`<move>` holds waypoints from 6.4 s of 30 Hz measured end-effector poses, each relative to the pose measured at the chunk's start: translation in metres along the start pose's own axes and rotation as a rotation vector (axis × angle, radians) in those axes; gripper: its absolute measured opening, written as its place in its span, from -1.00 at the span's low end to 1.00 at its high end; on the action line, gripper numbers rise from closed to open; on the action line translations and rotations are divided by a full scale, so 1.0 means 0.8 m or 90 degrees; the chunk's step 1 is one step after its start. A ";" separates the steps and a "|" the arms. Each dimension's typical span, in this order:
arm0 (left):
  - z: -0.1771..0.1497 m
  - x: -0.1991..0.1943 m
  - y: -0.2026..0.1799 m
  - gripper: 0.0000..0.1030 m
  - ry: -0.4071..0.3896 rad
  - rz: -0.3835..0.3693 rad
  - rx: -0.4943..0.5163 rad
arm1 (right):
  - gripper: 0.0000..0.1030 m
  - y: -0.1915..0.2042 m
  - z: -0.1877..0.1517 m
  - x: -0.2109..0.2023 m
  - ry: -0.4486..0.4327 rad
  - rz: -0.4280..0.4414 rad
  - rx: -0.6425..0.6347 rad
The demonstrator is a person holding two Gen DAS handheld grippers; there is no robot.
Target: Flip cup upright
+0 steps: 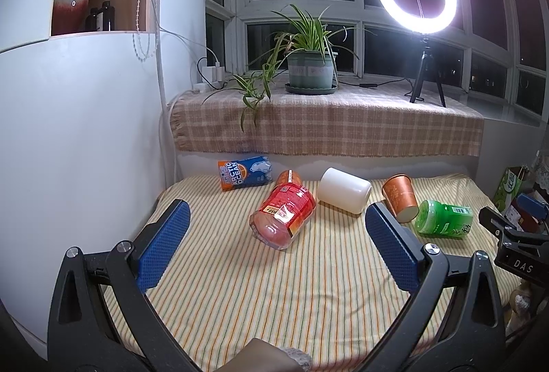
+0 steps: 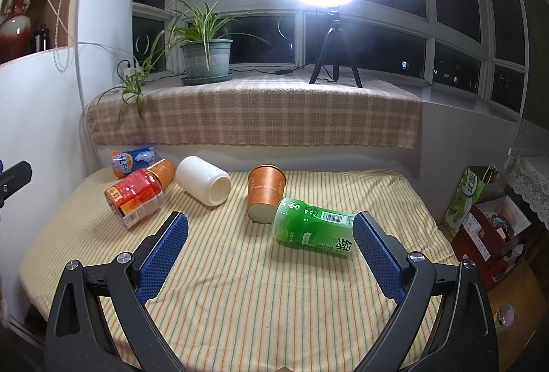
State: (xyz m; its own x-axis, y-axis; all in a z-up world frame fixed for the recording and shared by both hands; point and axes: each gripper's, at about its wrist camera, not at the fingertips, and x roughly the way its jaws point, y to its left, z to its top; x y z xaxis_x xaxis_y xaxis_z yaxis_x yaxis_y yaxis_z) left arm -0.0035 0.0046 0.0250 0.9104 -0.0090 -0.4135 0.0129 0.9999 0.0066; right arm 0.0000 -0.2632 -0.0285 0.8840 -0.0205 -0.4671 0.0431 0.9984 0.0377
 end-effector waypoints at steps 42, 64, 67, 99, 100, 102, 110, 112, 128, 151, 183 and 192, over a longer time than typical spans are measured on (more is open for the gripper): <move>0.002 0.002 -0.008 1.00 -0.006 0.000 0.007 | 0.88 -0.004 -0.003 0.004 -0.002 -0.006 0.001; -0.014 0.055 0.024 1.00 0.053 -0.007 0.014 | 0.88 -0.002 -0.009 0.020 0.022 -0.015 -0.003; -0.016 0.072 0.036 1.00 0.082 -0.028 0.035 | 0.88 -0.004 -0.012 0.026 0.030 -0.018 0.000; 0.058 0.411 0.043 0.77 0.457 -0.205 -0.099 | 0.88 -0.013 -0.041 0.071 0.083 -0.036 0.001; 0.057 0.421 0.042 0.74 0.470 -0.205 -0.111 | 0.88 -0.014 -0.042 0.073 0.085 -0.036 0.003; 0.052 0.441 0.040 0.62 0.498 -0.204 -0.123 | 0.88 -0.017 -0.045 0.076 0.089 -0.038 0.006; 0.028 0.476 0.026 0.36 0.554 -0.180 -0.109 | 0.88 -0.033 -0.051 0.086 0.098 -0.050 0.023; 0.022 0.480 0.023 0.32 0.566 -0.180 -0.111 | 0.88 -0.036 -0.051 0.087 0.098 -0.052 0.024; 0.032 0.490 0.009 0.21 0.568 -0.157 -0.086 | 0.88 -0.052 -0.055 0.088 0.099 -0.062 0.041; 0.144 0.410 0.029 0.20 0.456 -0.160 -0.048 | 0.88 -0.057 -0.055 0.079 0.088 -0.056 0.046; -0.072 0.266 -0.215 0.21 0.606 -0.393 0.334 | 0.88 -0.077 -0.055 0.061 0.122 0.034 -0.008; -0.077 0.280 -0.194 0.27 0.600 -0.379 0.307 | 0.88 -0.043 -0.043 0.092 0.149 0.157 -0.194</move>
State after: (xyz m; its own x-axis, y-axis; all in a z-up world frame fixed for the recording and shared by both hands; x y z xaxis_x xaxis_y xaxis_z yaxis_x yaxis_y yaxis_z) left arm 0.1734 -0.1519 -0.1246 0.0549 -0.2534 -0.9658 0.6617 0.7336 -0.1549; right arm 0.0479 -0.2973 -0.0945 0.7203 0.1978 -0.6649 -0.3260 0.9425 -0.0729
